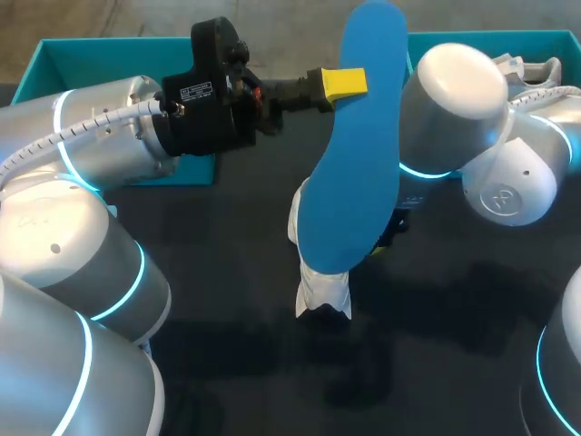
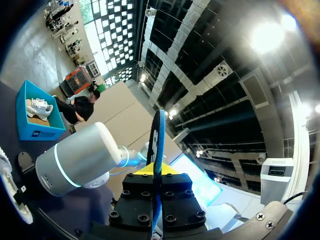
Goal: Take the shoe out of the shoebox, open the shoe tongue, remove and reinsert the insole, then place the shoe into the shoebox
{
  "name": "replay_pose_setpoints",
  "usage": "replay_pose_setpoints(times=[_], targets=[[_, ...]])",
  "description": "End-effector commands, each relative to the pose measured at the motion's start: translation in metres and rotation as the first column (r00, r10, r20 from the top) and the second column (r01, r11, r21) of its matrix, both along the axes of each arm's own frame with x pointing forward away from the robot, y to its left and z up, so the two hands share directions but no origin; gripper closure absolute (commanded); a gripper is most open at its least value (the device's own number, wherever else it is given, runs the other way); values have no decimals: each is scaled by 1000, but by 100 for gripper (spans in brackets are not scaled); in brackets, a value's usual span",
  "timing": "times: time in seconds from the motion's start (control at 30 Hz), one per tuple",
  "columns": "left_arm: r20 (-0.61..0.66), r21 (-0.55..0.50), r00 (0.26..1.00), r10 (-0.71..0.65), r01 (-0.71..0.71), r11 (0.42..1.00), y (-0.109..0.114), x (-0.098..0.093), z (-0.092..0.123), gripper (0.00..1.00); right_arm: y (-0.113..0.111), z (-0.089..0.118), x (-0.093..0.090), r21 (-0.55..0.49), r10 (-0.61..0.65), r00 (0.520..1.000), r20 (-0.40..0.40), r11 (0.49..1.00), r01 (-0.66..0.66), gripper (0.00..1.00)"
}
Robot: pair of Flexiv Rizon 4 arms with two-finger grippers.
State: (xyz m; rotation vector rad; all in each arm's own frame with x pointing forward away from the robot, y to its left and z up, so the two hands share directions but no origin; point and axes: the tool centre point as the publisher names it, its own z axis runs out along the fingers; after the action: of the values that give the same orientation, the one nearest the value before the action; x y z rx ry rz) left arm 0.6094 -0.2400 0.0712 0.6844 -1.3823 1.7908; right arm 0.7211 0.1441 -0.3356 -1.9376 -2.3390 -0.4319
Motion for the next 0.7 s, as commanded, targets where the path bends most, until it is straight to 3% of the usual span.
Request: replay_pose_setpoints(times=[0.03,0.17,0.27,0.7], targets=[[-34,-68,995,97,-99,993,0,-8,2,100,-1,-1,0,3,1,1000,0,1000,-1,0],[-34,-68,995,97,-99,993,0,-8,2,100,-2,2,0,26,0,1000,6,1000,0,0],[-34,-68,995,97,-99,993,0,-8,2,100,-8,18,3,126,-2,1000,17,992,0,0],[-34,-68,995,97,-99,993,0,-8,2,100,-15,77,14,292,72,997,15,954,-73,0]])
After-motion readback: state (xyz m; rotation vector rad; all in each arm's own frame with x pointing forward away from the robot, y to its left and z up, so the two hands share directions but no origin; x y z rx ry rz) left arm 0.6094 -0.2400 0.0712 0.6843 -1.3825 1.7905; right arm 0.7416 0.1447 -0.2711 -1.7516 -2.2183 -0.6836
